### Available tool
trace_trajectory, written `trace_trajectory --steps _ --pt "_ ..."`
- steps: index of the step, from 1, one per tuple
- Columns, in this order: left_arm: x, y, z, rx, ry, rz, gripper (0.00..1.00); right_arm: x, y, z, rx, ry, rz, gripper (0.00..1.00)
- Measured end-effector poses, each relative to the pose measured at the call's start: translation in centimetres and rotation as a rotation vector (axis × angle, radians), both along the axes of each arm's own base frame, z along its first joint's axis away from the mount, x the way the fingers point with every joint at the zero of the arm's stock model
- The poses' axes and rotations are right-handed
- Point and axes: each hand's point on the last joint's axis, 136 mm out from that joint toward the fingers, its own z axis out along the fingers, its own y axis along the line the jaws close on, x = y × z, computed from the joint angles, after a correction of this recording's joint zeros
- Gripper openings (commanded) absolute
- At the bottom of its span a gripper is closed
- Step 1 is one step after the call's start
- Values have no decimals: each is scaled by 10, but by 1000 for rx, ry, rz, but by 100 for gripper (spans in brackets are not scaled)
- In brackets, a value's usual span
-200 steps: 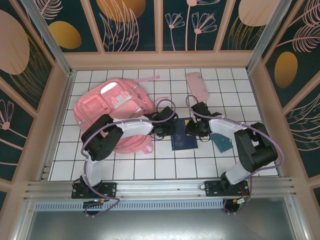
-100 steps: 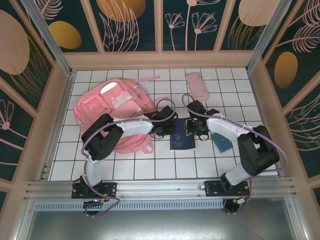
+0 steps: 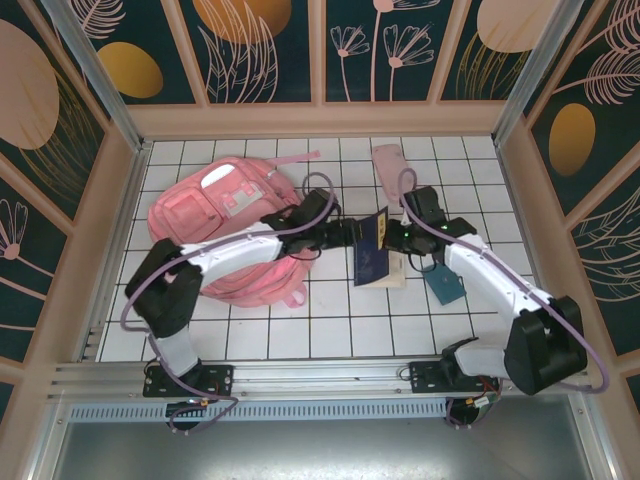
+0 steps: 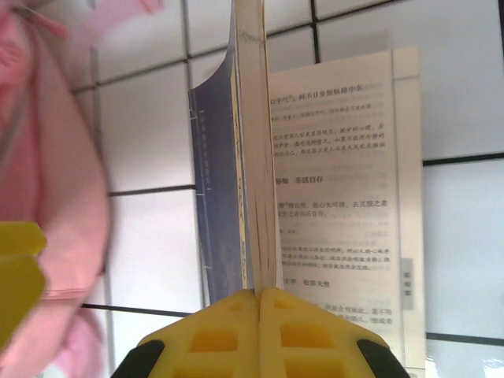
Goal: Pack the student bag
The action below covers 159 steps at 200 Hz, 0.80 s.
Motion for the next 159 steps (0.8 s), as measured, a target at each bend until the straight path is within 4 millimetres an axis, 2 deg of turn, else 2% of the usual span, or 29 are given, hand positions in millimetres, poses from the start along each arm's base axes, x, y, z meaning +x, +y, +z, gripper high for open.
trace_trajectory --steps 17,34,75,114,145,159 --pt "7 13 26 -75 -38 11 88 1 4 15 76 -23 20 0" --pt "12 26 39 -126 -59 16 93 2 12 30 155 -39 56 0" --pt "13 37 33 -179 -42 -7 99 5 32 73 339 -101 162 0" --pt "15 38 38 -273 -43 -55 99 0 46 98 480 -124 263 0" --pt "10 25 60 -415 -64 -127 92 -3 50 110 550 -127 303 0" --pt "7 19 74 -494 -78 -161 82 -2 48 114 570 -134 309 0"
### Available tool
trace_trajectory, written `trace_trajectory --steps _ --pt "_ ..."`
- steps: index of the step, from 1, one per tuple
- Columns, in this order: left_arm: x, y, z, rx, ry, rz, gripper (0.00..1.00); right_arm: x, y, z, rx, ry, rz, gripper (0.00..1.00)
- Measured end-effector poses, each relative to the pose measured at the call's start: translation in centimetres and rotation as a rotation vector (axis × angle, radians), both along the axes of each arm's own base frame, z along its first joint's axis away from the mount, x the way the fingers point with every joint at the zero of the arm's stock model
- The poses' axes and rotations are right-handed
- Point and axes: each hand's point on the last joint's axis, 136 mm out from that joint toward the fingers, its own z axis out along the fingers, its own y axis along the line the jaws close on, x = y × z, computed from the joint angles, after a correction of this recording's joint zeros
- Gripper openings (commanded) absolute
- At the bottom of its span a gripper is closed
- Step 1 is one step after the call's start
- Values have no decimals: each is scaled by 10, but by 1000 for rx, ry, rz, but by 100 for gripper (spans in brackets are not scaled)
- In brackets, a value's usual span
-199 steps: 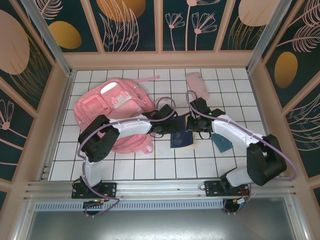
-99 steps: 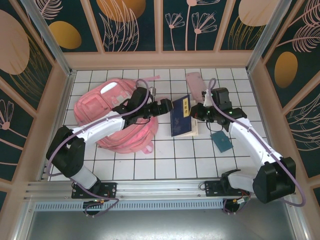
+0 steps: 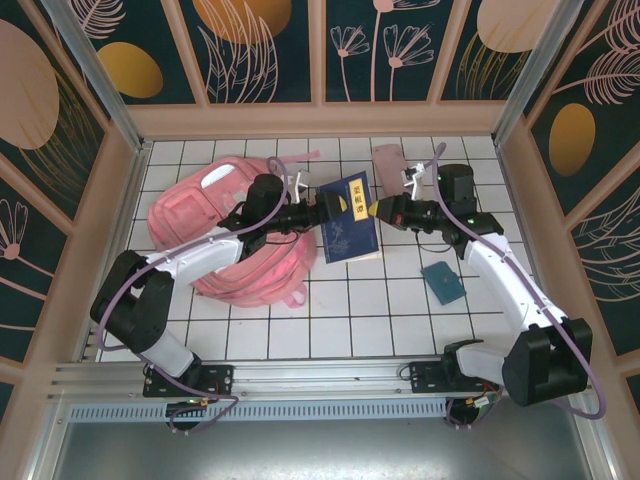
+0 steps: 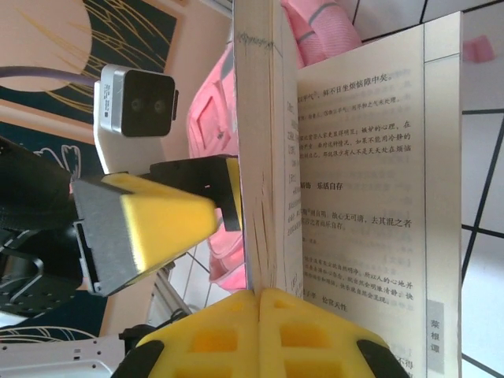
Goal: Pack the student bag
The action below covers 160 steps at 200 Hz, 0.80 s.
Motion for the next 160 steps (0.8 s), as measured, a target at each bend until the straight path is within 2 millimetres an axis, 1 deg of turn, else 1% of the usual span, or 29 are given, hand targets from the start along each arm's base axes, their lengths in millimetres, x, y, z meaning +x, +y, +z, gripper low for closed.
trace_trajectory --steps 11,35,46,52,57,64,66,67,69,73,77,79,84,85,88,89,93,100,101,108,109,115,124,134,145,160 --pt "-3 -3 6 -31 -13 -20 72 1 -2 2 10 -3 0 0" --pt "-5 -4 8 -52 0 -27 41 4 -5 4 19 -7 -6 0" --pt "-5 -3 9 -53 -8 -28 24 5 -7 3 19 -5 -11 0" --pt "-5 -3 9 -54 -6 -27 18 6 -8 3 18 -2 -15 0" --pt "-5 -3 9 -56 -3 -25 16 7 -9 2 17 1 -21 0" --pt "-5 -3 10 -55 -10 -24 13 9 -11 0 15 6 -27 13" --pt "-5 -3 11 -56 -14 -25 12 10 -11 0 15 7 -29 18" --pt "-4 -3 12 -56 -14 -23 11 10 -12 -1 14 10 -30 18" --pt "-4 -2 12 -57 -12 -20 10 11 -12 -2 14 20 -36 24" --pt "-5 -3 14 -57 -19 -20 8 12 -13 -3 12 22 -41 33" --pt "-4 -2 15 -58 -23 -14 6 13 -15 -5 10 34 -53 41" --pt "-4 -2 16 -57 -28 -13 5 13 -15 -5 6 32 -57 47" --pt "-4 -1 18 -57 -33 -2 3 15 -17 -6 2 38 -73 55" --pt "-3 -1 19 -57 -35 0 3 16 -17 -7 1 37 -74 55" --pt "-2 0 20 -60 -32 9 3 17 -19 -7 -1 38 -86 59" --pt "-2 1 21 -58 -36 14 3 17 -19 -7 -2 39 -89 62" --pt "0 2 22 -58 -39 27 3 19 -21 -7 -5 39 -102 67" --pt "4 5 25 -57 -49 55 3 22 -23 -6 -6 37 -123 73" --pt "4 5 25 -58 -49 58 3 23 -23 -6 -5 40 -128 75" --pt "7 9 29 -60 -57 88 3 25 -25 -6 6 41 -152 82" --pt "8 9 29 -61 -57 91 3 25 -25 -6 9 46 -157 84" --pt "10 13 32 -65 -61 123 3 25 -26 -6 19 40 -173 89" --pt "14 18 39 -77 -72 165 3 23 -27 -6 55 48 -202 95" --pt "18 25 48 -92 -89 214 3 19 -27 -9 88 51 -223 98" --pt "22 32 59 -115 -104 268 4 14 -24 -14 140 74 -247 99" --pt "28 39 74 -153 -126 330 4 6 -11 -21 202 112 -242 99"
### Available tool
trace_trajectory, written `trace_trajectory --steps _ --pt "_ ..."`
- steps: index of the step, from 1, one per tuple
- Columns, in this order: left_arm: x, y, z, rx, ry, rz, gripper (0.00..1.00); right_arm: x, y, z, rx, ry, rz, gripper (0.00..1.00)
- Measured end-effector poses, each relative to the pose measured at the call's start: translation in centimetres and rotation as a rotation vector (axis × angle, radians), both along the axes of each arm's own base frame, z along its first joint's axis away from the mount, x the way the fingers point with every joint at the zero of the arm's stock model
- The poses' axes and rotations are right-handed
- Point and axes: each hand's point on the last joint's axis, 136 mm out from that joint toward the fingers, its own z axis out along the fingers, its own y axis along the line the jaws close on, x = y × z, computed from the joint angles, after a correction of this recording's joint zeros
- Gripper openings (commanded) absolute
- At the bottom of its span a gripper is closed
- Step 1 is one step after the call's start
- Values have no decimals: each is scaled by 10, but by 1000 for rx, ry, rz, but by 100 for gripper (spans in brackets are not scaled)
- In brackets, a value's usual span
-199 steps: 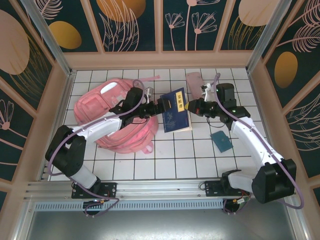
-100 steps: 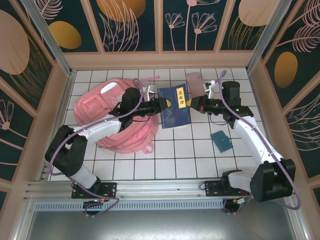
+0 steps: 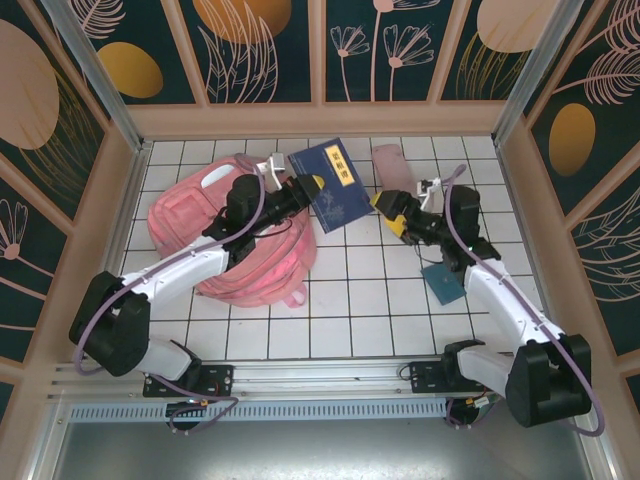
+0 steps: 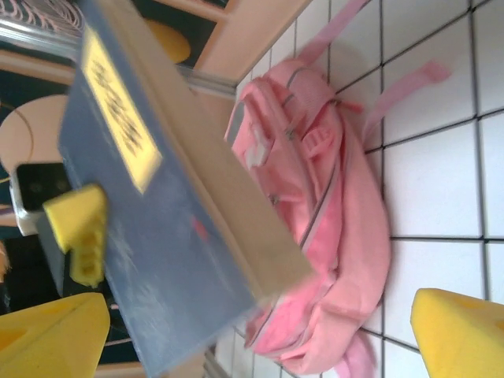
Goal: Pack the student bag
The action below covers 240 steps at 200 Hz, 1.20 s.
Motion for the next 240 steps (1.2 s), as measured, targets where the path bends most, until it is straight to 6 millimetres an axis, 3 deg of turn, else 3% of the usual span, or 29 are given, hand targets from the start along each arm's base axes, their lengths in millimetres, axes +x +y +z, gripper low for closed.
trace_trajectory --steps 19,40,79,153,176,203,220,240 --pt "7 9 15 -57 -14 72 4 -10 23 4 92 15 33 99" --pt "14 18 20 -99 -6 138 4 -15 45 24 194 -11 73 99" --pt "20 26 28 -172 14 198 5 -5 64 48 329 -21 87 97" --pt "20 28 43 -304 38 201 5 24 87 60 452 18 87 63" --pt "19 29 38 -311 56 202 9 27 89 61 467 11 83 45" --pt "18 29 32 -310 73 200 21 27 90 61 471 0 79 26" --pt "18 29 31 -316 79 200 43 28 89 62 467 -11 72 13" --pt "17 30 24 -292 95 207 70 29 86 56 421 -6 44 5"
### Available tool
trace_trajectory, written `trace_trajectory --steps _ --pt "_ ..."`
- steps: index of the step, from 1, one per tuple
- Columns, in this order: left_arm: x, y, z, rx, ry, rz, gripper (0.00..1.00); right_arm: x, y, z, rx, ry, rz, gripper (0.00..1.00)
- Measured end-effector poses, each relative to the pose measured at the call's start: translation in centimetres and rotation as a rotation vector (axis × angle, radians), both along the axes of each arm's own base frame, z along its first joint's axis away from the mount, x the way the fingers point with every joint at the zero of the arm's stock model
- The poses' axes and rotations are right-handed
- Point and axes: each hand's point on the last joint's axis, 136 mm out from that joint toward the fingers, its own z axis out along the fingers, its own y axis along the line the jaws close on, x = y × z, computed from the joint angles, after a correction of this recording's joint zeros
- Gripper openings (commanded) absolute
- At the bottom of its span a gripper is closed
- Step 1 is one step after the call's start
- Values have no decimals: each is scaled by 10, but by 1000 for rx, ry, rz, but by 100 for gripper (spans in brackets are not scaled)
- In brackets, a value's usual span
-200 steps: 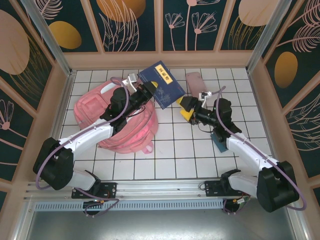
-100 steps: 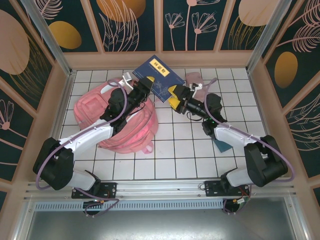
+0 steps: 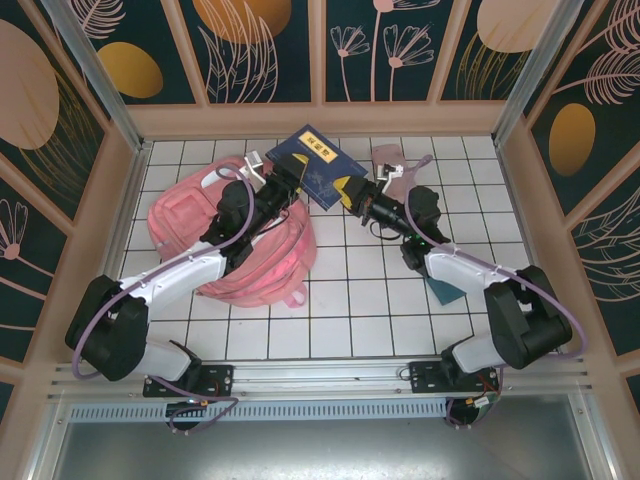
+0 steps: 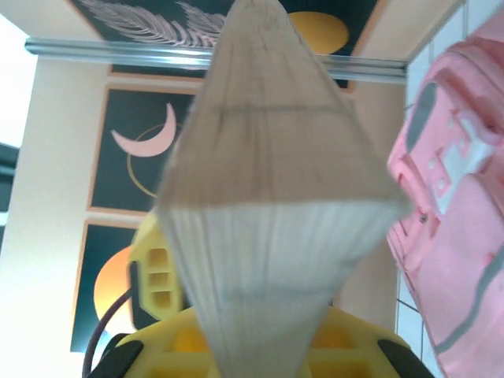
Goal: Pack the student bag
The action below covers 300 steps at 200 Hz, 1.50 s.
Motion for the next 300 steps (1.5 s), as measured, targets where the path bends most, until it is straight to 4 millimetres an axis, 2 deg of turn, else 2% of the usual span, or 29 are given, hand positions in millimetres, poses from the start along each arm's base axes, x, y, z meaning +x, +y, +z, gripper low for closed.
trace_trajectory --steps 22,49,80,107,135,163,190,209,242,300 --pt "-4 3 -8 67 20 0 83 -1 -8 -9 -83 12 -43 5" --pt "-14 11 -31 228 71 2 87 -3 -26 -16 -185 4 -97 5" --pt "-21 27 -75 549 161 0 90 1 -55 -25 -285 2 -170 5" --pt "-28 41 -92 831 187 -52 92 -3 -70 -34 -374 2 -207 5" --pt "-35 52 -104 1066 198 -136 84 -8 -74 -42 -429 7 -207 5" --pt "-46 66 -128 1269 252 -241 81 -11 -75 -52 -453 32 -199 5" --pt "-60 84 -153 1416 322 -321 72 -13 -77 -62 -468 59 -200 5" --pt "-66 89 -165 1469 349 -366 65 -13 -77 -65 -472 66 -200 5" --pt "-66 91 -184 1526 379 -413 58 -13 -78 -65 -473 66 -204 5" --pt "-64 87 -206 1570 395 -489 59 -16 -74 -66 -474 69 -194 5"
